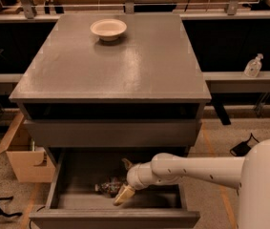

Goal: Pick water bottle from middle drawer and place on counter

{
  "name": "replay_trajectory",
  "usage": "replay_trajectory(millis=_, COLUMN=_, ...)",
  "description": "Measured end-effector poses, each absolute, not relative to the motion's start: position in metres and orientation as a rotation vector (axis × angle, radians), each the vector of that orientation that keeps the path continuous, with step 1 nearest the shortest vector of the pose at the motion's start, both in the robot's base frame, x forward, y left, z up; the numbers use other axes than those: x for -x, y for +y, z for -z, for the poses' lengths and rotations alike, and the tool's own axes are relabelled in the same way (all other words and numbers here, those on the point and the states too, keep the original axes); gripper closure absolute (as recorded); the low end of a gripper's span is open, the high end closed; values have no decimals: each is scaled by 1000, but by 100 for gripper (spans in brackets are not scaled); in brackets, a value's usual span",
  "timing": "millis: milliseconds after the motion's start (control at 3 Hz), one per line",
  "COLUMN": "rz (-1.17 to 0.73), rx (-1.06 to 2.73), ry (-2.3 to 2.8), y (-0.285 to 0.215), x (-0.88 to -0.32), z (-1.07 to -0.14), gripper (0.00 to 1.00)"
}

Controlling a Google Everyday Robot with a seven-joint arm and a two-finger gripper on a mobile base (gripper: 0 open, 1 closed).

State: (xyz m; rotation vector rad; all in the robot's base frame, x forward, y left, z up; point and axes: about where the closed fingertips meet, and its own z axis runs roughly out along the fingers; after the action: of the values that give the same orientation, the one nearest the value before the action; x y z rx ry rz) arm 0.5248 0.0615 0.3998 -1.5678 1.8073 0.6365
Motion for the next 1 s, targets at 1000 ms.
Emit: replay_trajectory(millis=1000, rz=-616, rx=1580, ry=1844, y=59, x=-530, z=-377, gripper=19)
